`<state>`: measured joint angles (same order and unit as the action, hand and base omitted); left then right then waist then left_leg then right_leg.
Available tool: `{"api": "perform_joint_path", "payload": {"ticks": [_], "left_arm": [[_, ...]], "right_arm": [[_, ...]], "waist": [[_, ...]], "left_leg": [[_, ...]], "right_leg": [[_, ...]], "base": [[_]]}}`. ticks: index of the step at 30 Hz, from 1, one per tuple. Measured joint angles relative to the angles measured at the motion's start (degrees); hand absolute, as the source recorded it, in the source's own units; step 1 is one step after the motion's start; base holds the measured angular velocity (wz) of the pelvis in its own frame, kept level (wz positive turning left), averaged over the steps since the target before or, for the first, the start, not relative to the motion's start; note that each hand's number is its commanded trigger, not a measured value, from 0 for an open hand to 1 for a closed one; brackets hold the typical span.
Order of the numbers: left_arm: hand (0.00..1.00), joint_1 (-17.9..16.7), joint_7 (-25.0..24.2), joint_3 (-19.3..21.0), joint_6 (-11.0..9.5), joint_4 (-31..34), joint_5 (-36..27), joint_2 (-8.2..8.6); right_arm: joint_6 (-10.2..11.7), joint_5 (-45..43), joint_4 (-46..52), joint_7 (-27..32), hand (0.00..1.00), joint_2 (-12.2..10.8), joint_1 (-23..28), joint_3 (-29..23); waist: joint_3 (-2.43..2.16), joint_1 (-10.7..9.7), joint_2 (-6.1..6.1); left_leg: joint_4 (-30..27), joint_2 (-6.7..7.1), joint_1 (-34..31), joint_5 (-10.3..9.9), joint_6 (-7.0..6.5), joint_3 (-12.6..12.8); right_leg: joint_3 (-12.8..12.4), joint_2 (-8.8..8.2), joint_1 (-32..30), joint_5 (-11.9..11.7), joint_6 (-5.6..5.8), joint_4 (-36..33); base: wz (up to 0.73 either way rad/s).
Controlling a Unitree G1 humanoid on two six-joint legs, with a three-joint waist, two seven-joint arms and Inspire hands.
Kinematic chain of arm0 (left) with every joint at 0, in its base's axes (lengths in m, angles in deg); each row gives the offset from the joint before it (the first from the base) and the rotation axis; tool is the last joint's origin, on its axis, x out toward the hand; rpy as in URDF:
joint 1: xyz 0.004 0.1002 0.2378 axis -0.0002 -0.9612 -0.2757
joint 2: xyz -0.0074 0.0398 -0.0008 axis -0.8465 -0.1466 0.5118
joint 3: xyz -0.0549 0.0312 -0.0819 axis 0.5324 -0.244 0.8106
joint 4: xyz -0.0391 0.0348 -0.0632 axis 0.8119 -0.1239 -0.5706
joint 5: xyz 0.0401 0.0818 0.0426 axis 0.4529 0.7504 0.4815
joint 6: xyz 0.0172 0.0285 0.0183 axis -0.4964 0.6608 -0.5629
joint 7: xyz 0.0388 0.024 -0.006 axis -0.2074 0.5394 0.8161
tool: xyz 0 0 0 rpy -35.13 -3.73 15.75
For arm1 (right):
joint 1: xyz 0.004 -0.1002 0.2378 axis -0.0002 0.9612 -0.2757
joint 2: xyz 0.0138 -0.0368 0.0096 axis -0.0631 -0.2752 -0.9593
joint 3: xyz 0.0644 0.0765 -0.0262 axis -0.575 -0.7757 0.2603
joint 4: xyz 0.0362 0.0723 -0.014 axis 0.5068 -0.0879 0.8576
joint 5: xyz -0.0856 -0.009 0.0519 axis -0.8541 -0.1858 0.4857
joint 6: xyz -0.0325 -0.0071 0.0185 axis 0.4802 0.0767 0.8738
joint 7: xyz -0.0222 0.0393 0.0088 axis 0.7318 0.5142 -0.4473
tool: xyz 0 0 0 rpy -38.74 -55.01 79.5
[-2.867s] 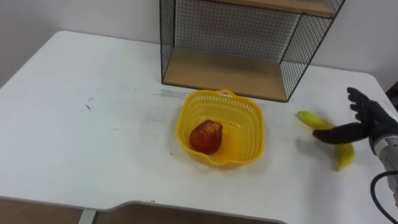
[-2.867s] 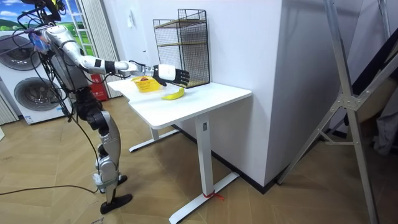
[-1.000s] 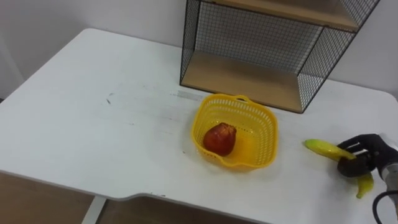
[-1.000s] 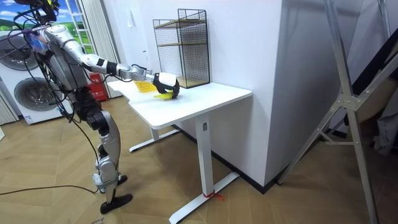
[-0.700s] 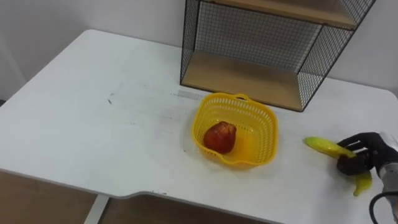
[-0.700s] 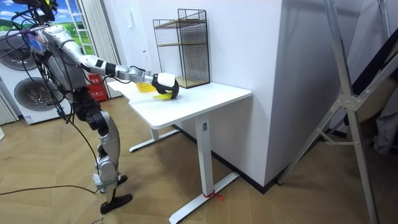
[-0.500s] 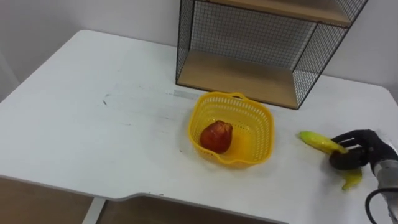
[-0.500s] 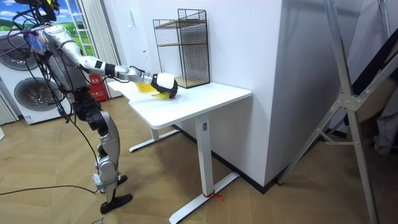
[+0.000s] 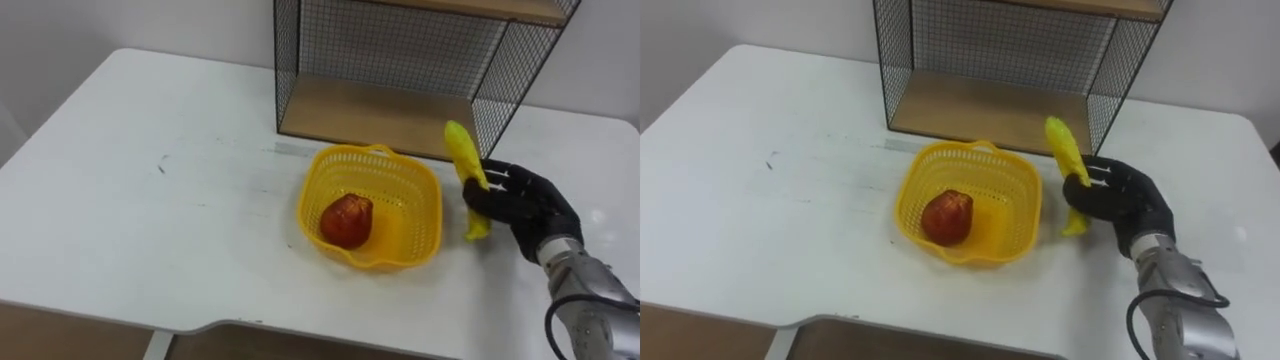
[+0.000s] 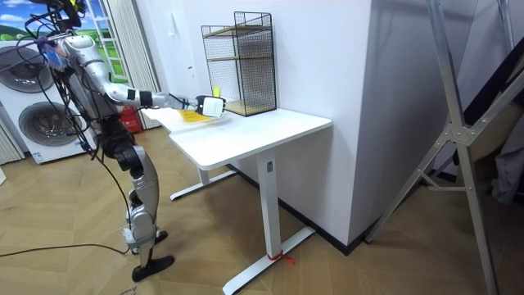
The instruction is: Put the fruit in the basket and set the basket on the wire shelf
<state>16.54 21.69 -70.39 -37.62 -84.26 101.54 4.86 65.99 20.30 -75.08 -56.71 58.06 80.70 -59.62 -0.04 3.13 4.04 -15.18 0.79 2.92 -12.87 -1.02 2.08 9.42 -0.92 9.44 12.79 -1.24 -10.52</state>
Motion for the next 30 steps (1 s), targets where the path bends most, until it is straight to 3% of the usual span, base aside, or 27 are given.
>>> {"api": "perform_joint_path", "payload": {"ticks": [8, 17, 26, 30], "left_arm": [[0.00, -0.1, 0.1, -0.1, 1.2, 0.2, 0.0, 0.55], [0.00, -0.4, 1.3, -0.4, 1.5, 1.8, 0.0, 1.04], [0.00, -0.2, 1.6, -0.2, 1.0, 1.9, 0.0, 1.04], [0.00, -0.4, 1.8, -0.3, 1.1, 1.8, -0.1, 1.03]], "right_arm": [[0.0, 6.2, 7.1, 0.2, 1.00, 0.0, 0.9, 0.0], [0.0, 5.7, 16.9, 1.8, 1.00, -0.4, 0.9, 0.0], [0.1, -5.2, 21.3, 1.3, 1.00, -0.9, 0.9, 0.6], [0.1, -11.6, 22.1, -0.2, 1.00, -0.9, 1.2, 2.5]], "waist": [[-0.28, -0.8, -0.74], [-0.27, -1.3, -0.98], [-0.08, -1.3, -1.00], [-0.32, -1.3, -0.37]], "left_leg": [[0.3, -0.02, -0.2, 0.1, 0.02, 0.2], [0.5, -0.03, 0.0, 0.1, -0.04, 1.0], [0.6, -0.09, 0.1, 0.1, -0.04, 1.0], [0.8, -0.07, -0.5, 0.1, -0.04, 1.0]], "right_leg": [[-0.4, 0.00, -0.3, 0.0, -0.03, 0.8], [-1.5, 0.11, -0.4, -0.1, 0.02, 0.7], [-0.9, 0.02, -0.6, -0.1, 0.02, 0.7], [-0.7, 0.02, -1.2, -0.1, 0.00, 0.5]], "base": [[-0.01], [-0.04], [0.00], [0.00]]}}
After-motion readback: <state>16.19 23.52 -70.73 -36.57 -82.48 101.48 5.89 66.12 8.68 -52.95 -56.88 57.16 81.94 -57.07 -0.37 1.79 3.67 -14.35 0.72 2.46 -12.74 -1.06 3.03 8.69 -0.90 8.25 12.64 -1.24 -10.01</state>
